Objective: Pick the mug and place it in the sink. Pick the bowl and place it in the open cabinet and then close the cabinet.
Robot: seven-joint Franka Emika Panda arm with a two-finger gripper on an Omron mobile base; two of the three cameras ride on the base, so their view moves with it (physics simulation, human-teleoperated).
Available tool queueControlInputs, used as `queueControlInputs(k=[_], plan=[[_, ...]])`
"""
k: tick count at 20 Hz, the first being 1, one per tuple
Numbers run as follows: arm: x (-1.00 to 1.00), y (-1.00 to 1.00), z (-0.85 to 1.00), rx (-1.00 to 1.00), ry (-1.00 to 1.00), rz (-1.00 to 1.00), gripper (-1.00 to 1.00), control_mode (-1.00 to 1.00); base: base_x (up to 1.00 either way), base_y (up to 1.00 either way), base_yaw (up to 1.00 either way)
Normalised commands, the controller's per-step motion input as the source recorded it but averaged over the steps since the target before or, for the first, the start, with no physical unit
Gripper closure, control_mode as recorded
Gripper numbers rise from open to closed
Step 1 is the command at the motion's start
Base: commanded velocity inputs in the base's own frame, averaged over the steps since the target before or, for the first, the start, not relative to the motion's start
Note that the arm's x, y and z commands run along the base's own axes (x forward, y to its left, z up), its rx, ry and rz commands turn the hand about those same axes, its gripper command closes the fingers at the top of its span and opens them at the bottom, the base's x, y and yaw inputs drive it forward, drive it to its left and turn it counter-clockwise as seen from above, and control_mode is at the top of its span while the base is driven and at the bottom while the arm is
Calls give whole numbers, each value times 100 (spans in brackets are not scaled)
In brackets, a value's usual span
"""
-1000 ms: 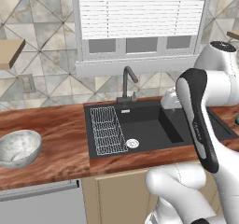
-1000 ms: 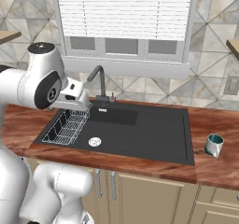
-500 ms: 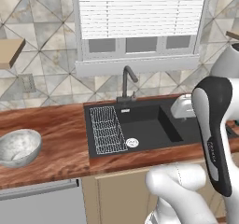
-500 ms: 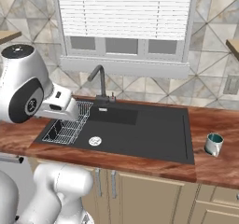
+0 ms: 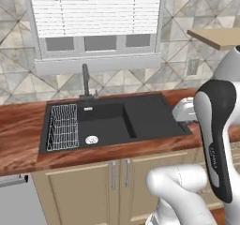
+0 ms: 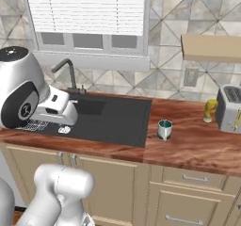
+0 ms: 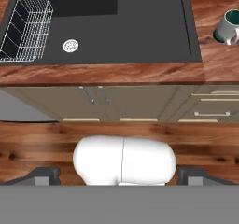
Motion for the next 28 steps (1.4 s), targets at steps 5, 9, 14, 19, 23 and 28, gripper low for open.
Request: queueControlInputs(k=[5,9,14,19,23,28], plan=[[0,0,0,0,0,0,-100,100,-6,-100,0],[0,0,0,0,0,0,-100,100,0,-92,0],[0,0,0,0,0,0,-100,100,24,-50,0],[0,0,0,0,0,0,-100,100,68,9,-2],[0,0,0,0,0,0,-100,100,95,39,-8],[0,0,0,0,0,0,-100,100,97,29,-7]])
